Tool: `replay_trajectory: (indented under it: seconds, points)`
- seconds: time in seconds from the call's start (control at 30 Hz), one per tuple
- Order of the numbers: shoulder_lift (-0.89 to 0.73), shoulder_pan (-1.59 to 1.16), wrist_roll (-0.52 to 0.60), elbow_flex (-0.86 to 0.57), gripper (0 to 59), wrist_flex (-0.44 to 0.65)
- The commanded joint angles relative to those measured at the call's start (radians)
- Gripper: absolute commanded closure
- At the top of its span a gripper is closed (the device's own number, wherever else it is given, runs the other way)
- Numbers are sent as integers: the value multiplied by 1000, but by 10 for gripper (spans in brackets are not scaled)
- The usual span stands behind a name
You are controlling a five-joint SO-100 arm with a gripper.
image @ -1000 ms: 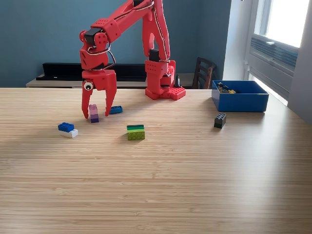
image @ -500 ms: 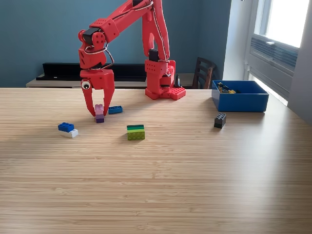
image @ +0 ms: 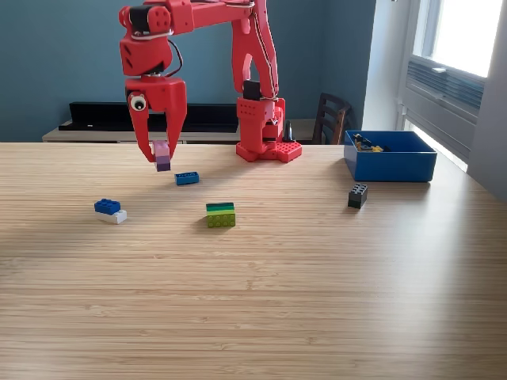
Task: Grasp a lego block and put it in the bin.
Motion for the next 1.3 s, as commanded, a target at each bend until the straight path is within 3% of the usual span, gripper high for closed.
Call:
replay_trajectory:
  seconds: [0.03,0.2,0.87,1.3]
  points:
    - [95,-95,-9,-341,585,153]
    - [97,-268,-49,-420,585,224]
    - [97,-1138,-176,-370,585,278]
    - [97,-1628,-199,-241,585,284]
